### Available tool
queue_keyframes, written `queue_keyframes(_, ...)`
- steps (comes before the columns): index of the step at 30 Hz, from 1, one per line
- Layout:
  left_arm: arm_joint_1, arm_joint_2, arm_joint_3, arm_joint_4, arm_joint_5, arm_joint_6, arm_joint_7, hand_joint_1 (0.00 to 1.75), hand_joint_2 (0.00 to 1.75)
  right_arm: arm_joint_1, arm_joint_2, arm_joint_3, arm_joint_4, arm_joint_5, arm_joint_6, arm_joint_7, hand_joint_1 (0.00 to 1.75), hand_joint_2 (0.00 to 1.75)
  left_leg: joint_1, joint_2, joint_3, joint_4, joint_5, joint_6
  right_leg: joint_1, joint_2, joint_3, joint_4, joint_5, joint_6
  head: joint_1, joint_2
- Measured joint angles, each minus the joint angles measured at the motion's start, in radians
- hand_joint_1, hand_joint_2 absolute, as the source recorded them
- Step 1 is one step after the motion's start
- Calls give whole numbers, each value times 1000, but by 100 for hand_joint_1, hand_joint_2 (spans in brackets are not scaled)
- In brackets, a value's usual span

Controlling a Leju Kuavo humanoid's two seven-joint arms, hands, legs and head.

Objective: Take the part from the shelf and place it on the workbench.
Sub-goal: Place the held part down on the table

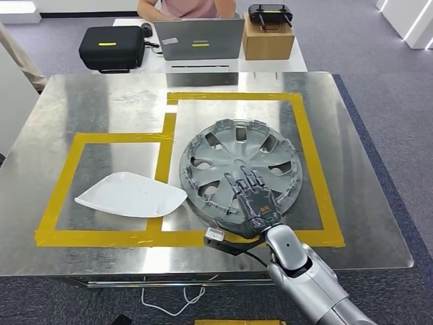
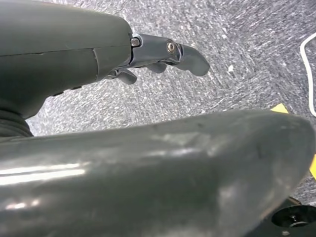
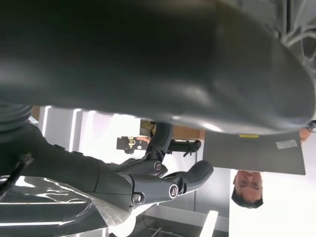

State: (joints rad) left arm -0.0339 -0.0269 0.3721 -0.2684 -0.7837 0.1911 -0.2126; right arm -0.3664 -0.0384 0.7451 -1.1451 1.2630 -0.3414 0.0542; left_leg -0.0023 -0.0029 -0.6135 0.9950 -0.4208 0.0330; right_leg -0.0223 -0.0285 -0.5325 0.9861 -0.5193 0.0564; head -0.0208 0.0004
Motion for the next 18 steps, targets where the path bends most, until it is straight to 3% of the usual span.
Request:
queue_keyframes(2,-2,-2,3,0,2,-1,2,0,0,2,-1,-2,-3,-1,0,0,0,0,5,1,8,-16,9,7,2,14,-34,77,-53,-2,2,0)
queue_keyframes(4,-4,-3,5,0,4,-3,2,0,0,7,-3,-3,-4,-2,1,0,0,0,3,0,6,-17,11,9,3,25,-93,211,-119,-1,3,0)
queue_keyframes(5,-4,-3,7,-1,5,-4,2,0,0,12,-5,-3,-4,-2,1,0,0,0,3,-1,5,-16,11,8,3,26,-116,261,-134,0,2,0)
queue_keyframes(6,-3,-3,10,-1,6,-5,2,0,0,16,-6,-3,-4,-3,1,0,0,0,3,-2,4,-15,12,7,2,27,-123,277,-130,1,2,0)
queue_keyframes(7,-2,-4,11,-1,6,-5,2,0,0,19,-7,-3,-4,-3,2,0,0,0,3,-3,3,-14,13,5,1,26,-111,253,-105,2,2,0)
queue_keyframes(9,-1,-5,14,-1,8,-7,2,0,0,19,-8,-3,-4,-4,2,0,0,0,5,-5,-1,-7,15,-4,-3,28,-41,119,-41,4,3,0)
queue_keyframes(11,-2,-5,18,-2,11,-7,2,0,0,20,-8,-3,-5,-5,4,0,0,0,3,-8,-7,1,18,-18,-4,35,12,24,-7,-1,2,0)
queue_keyframes(15,1,-5,25,-2,15,-6,2,0,0,22,-8,-3,-6,-6,8,0,0,0,4,-11,-21,12,19,-43,-3,37,2,16,5,-30,0,0)
queue_keyframes(16,3,-5,26,-2,15,-6,2,0,0,22,-8,-3,-7,-6,9,0,0,0,6,-10,-31,33,-4,-49,-4,34,-5,15,12,-40,-1,0)
queue_keyframes(18,4,-7,27,-2,15,-6,2,0,0,22,-8,-3,-8,-6,10,0,0,0,9,-7,-63,132,-90,-59,-4,29,-20,15,26,-52,-4,0)
